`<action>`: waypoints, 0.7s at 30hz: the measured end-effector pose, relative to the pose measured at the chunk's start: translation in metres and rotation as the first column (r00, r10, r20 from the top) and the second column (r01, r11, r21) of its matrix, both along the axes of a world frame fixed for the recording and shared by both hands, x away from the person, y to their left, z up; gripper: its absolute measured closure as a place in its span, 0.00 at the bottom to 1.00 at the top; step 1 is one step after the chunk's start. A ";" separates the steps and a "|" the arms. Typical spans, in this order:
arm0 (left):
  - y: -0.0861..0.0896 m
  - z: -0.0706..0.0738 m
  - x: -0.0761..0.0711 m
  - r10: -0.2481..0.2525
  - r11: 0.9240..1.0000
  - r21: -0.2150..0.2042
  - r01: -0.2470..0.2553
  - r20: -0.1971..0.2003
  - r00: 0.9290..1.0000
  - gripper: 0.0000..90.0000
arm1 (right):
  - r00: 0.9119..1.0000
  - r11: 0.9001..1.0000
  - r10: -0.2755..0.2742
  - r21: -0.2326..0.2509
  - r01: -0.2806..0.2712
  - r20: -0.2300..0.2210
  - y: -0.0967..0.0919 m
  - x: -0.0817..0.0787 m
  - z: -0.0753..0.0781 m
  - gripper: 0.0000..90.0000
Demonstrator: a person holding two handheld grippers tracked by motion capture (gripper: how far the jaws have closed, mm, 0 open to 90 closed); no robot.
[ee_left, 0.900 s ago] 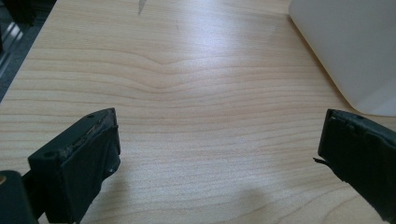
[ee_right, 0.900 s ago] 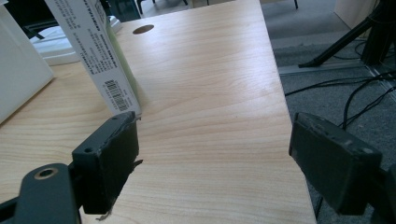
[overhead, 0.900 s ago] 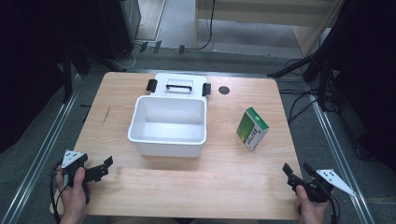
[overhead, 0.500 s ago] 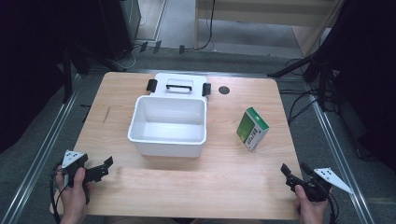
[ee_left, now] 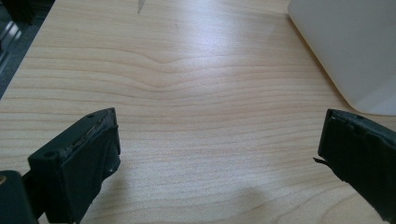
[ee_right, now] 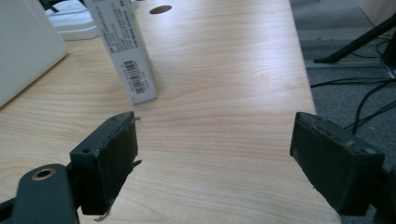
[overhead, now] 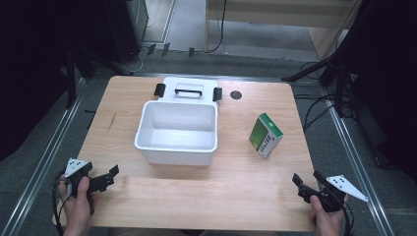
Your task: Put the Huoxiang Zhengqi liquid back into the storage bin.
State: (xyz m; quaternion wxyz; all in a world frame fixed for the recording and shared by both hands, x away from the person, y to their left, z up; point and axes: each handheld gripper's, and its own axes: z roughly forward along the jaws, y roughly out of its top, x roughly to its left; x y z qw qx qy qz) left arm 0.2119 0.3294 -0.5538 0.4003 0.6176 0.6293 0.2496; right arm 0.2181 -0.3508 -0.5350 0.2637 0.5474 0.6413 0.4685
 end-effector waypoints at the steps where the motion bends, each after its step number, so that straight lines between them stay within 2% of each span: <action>1: 0.000 0.000 0.000 0.001 1.000 0.000 -0.001 0.002 1.000 0.00 | 1.000 1.000 0.004 -0.001 -0.004 -0.003 0.001 0.000 0.000 0.17; 3: 0.000 0.000 0.000 -0.003 1.000 0.006 0.003 -0.001 1.000 0.00 | 1.000 1.000 0.013 -0.002 -0.013 -0.010 0.004 0.001 0.001 0.17; 5: -0.001 0.000 0.000 0.001 1.000 0.003 -0.001 0.000 1.000 0.00 | 1.000 1.000 0.018 -0.024 -0.019 -0.021 0.008 0.002 0.002 0.17; 9: -0.001 0.000 0.000 -0.002 1.000 0.005 0.002 0.003 1.000 0.00 | 0.999 0.995 0.022 -0.097 -0.026 -0.046 0.020 0.005 0.007 0.17; 11: 0.000 0.000 -0.001 -0.005 1.000 0.004 0.005 0.001 1.000 0.00 | 0.997 0.993 0.038 -0.109 -0.045 -0.064 0.026 0.007 0.010 0.16; 15: 0.000 0.000 -0.001 -0.006 1.000 0.003 0.006 0.002 1.000 0.00 | 0.995 0.991 0.066 -0.111 -0.074 -0.073 0.033 0.010 0.016 0.16; 16: 0.000 0.000 -0.002 -0.004 1.000 -0.001 0.004 0.005 1.000 0.00 | 0.993 0.987 0.086 -0.128 -0.096 -0.081 0.038 0.012 0.022 0.16; 19: 0.001 0.000 -0.002 -0.005 1.000 -0.008 0.005 0.007 1.000 0.00 | 0.991 0.982 0.094 -0.152 -0.108 -0.097 0.043 0.015 0.027 0.16; 21: 0.001 0.000 -0.002 -0.003 1.000 -0.008 0.003 0.009 1.000 0.00 | 0.985 0.974 0.110 -0.181 -0.134 -0.136 0.049 0.020 0.035 0.17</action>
